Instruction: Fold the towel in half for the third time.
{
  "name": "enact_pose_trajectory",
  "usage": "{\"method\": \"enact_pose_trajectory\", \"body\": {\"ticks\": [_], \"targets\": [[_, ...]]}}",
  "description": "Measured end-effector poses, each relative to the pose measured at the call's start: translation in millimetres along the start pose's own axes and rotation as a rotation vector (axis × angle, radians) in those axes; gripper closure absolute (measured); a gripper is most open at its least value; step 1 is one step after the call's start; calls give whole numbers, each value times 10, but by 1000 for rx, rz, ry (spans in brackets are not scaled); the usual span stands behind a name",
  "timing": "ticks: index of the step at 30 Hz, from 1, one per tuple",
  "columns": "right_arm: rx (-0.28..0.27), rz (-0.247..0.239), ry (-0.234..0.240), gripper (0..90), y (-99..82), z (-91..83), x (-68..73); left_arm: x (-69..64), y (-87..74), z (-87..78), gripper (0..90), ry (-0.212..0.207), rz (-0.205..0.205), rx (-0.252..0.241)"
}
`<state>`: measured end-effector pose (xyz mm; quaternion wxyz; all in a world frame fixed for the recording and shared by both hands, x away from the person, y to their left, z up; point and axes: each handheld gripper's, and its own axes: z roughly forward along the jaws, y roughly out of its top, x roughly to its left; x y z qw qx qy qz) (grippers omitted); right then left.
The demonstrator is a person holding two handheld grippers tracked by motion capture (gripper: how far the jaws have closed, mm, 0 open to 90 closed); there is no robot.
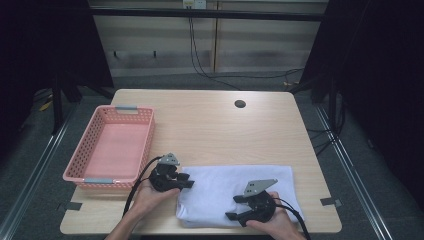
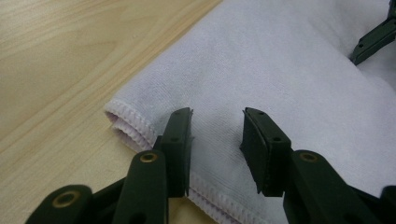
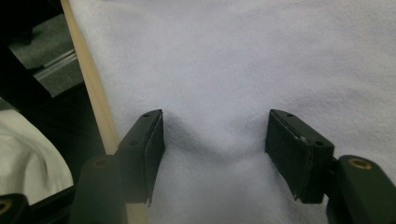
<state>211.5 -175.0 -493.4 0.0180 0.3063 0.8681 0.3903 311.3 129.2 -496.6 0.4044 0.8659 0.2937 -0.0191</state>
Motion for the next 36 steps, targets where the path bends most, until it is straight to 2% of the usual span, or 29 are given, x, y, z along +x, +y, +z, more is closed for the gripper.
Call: {"method": "enact_pose_trajectory", "body": {"ticks": [1,4,6,7,8,10,11,12,13,14,17,18,19,21,23,25,26,28,31,32,35,36], "targets": [[-7,-7,-8,471,-11,-6,-26,8,10,18,625,-3,-5,-8],[-5,-31,-17,513,-38,-48,-118,28,58,77,624,-4,-17,-19],[-11,-18,-11,561,-49,-79,-224,23,88,114,614,0,-23,-22],[-11,-12,-25,568,-51,-99,-278,12,105,136,614,8,-18,-24],[-5,-24,-62,560,-54,-126,-311,-1,127,159,613,12,-13,-21],[-5,6,-53,526,-77,-173,-367,-16,177,194,597,8,-19,-8],[0,2,-59,489,-89,-194,-363,-15,206,199,587,3,-22,3],[0,23,-55,412,-89,-208,-349,-5,231,202,595,-1,-17,6],[-10,34,-56,358,-74,-218,-322,12,247,207,601,-11,-19,5],[-28,35,-47,375,-47,-230,-274,37,270,201,601,-19,-22,16],[-61,14,15,367,100,-169,-95,88,337,158,570,4,-31,-29],[-57,8,34,357,156,-104,-29,105,357,142,552,13,-42,-45],[-52,-3,58,357,209,-18,27,117,381,131,533,17,-49,-36],[-38,-36,87,357,315,166,154,126,396,109,523,26,-39,-47],[-35,-67,96,361,419,311,288,160,402,73,504,43,-43,-59],[-33,-90,122,369,515,430,364,227,407,25,489,55,-63,-88],[-27,-96,129,370,548,490,390,254,402,8,486,60,-87,-104],[-11,-102,139,375,587,587,429,275,389,-7,480,76,-88,-100],[13,-120,125,376,574,664,457,288,379,-17,478,88,-90,-100],[15,-128,113,376,550,688,461,292,377,-18,477,104,-96,-98],[6,-183,87,372,510,715,512,322,352,12,470,110,-112,-91],[0,-181,89,383,498,715,502,334,341,25,466,113,-117,-80]]}}
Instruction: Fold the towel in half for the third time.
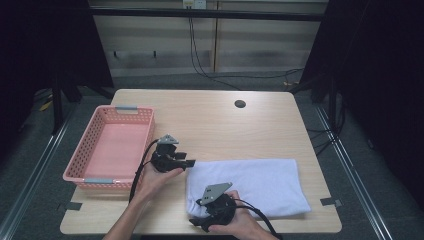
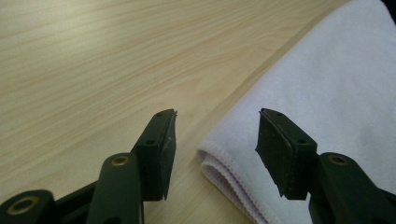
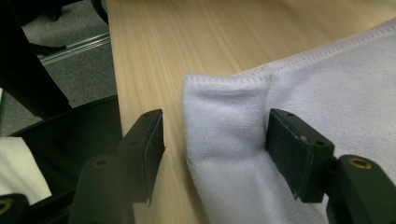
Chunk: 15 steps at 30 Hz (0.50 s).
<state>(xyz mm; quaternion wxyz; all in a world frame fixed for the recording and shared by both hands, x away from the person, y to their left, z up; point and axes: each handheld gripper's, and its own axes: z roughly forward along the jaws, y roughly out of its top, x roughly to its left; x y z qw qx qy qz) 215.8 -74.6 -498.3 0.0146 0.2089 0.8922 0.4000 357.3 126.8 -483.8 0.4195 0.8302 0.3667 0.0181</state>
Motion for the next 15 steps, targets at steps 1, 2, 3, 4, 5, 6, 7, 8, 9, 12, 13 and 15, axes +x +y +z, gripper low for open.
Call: {"method": "enact_pose_trajectory", "body": {"ticks": [1,2,3,4,5,6,7,8,9,12,13,15], "targets": [[-9,-4,-10,420,-16,0,2,1,-8,19,457,0,1,7],[-9,-44,-34,431,-28,2,16,3,-15,33,456,6,-4,12],[-8,-56,-45,448,-33,4,36,7,-22,40,455,12,-12,11],[-6,-75,-67,481,-35,6,50,12,-26,44,445,6,-17,6],[-6,-81,-75,487,-36,7,56,14,-26,44,442,6,-14,10],[-6,-91,-87,518,-38,8,60,17,-29,42,440,8,-17,7],[2,-102,-104,538,-37,5,75,31,-35,35,424,-5,-22,0],[3,-101,-116,580,-36,6,79,43,-38,30,414,-3,-30,-3],[1,-105,-124,623,-36,3,70,49,-38,22,413,9,-37,-1],[-8,-50,-110,728,-29,-17,-14,94,-46,-7,415,1,-64,-12],[-11,-29,-91,760,-25,-27,-54,103,-49,-1,424,3,-70,-9],[-22,10,-78,774,-38,-38,-72,123,-59,29,421,-14,-69,10]]}}
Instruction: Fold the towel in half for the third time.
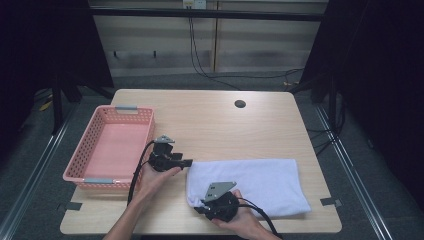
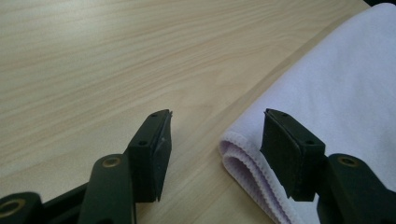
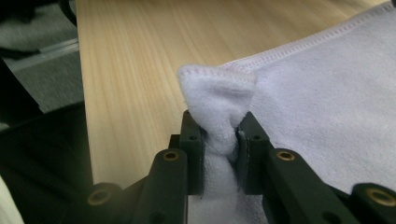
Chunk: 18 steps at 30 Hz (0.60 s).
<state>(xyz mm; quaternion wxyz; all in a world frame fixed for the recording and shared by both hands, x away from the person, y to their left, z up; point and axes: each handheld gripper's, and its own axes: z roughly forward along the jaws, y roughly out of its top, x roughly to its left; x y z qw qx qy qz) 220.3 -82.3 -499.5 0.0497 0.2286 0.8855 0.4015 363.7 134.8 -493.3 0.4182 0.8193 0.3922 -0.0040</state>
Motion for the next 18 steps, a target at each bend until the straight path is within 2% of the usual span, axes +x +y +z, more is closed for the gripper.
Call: {"method": "enact_pose_trajectory", "body": {"ticks": [1,4,5,8,10,11,12,13,14,16,17,18], "targets": [[2,2,3,784,8,-6,-4,0,-5,24,421,10,3,12],[5,-1,4,789,23,-15,-10,13,-18,86,399,-11,2,32],[4,3,5,790,26,-19,-13,12,-20,92,382,-28,6,29],[4,9,14,792,32,-35,-17,-9,-22,103,378,-30,14,29],[0,9,18,792,36,-38,-24,-52,-13,126,431,-36,36,44],[1,4,19,792,40,-46,-30,-70,-9,141,464,-56,46,56],[-2,13,24,792,44,-49,-31,-96,-12,159,533,-78,62,66],[-2,17,27,793,47,-55,-36,-127,-9,164,597,-64,92,77],[-7,20,31,793,49,-59,-43,-152,-4,167,635,-76,109,93],[-5,27,37,797,56,-70,-44,-162,-4,158,759,-96,117,91],[-9,31,38,798,61,-76,-44,-164,-1,156,787,-102,104,88],[-9,35,40,799,71,-88,-44,-169,4,144,801,-98,108,92]]}}
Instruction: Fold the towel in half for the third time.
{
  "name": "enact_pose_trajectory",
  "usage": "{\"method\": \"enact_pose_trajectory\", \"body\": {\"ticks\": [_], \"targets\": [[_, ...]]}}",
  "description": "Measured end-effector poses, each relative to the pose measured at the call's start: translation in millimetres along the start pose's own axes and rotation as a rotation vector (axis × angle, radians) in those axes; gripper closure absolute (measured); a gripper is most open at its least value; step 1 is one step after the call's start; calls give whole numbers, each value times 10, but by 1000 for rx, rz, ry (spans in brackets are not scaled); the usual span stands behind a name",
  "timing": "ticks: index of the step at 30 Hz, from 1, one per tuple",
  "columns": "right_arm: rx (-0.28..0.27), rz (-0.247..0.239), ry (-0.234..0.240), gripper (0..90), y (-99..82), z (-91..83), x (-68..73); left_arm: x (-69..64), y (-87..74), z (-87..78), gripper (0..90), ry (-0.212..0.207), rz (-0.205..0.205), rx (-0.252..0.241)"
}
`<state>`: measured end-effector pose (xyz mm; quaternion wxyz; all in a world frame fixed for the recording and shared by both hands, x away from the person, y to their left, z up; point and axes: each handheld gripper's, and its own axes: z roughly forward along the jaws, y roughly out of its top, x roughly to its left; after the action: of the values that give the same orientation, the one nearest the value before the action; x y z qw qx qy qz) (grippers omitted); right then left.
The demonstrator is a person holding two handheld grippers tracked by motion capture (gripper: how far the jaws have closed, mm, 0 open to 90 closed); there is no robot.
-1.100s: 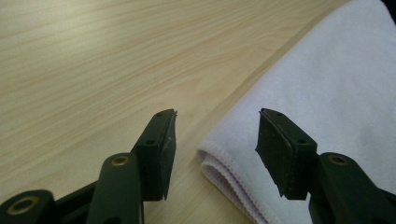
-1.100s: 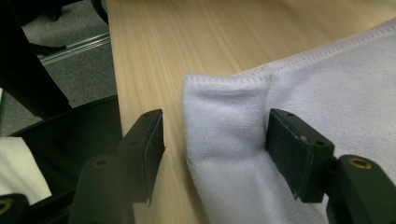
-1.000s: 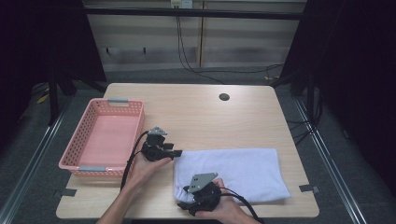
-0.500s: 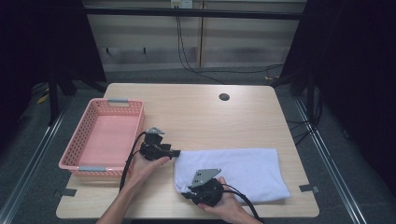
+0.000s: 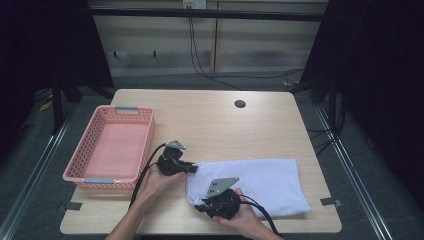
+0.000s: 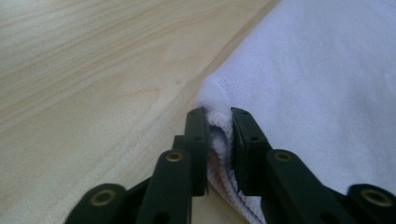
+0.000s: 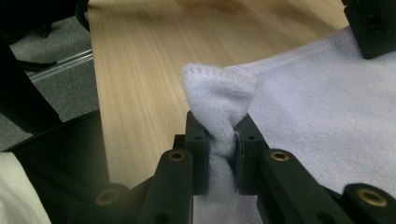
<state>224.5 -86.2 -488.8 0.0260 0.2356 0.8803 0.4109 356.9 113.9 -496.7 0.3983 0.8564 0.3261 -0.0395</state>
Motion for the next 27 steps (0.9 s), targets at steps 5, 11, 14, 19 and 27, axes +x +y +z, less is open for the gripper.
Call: {"method": "enact_pose_trajectory", "body": {"ticks": [5,11,14,19,27], "targets": [[-49,12,9,801,76,-128,-15,-57,66,-116,814,-2,-20,-45],[-130,19,7,801,236,-324,7,-70,215,-349,815,-8,-35,-97],[-161,20,13,800,342,-375,25,-109,314,-484,817,12,-34,-114],[-203,11,28,800,551,-436,58,-140,487,-700,821,33,-37,-114],[-284,-43,30,800,1064,-492,152,-229,800,-1168,823,105,-1,-132]]}}
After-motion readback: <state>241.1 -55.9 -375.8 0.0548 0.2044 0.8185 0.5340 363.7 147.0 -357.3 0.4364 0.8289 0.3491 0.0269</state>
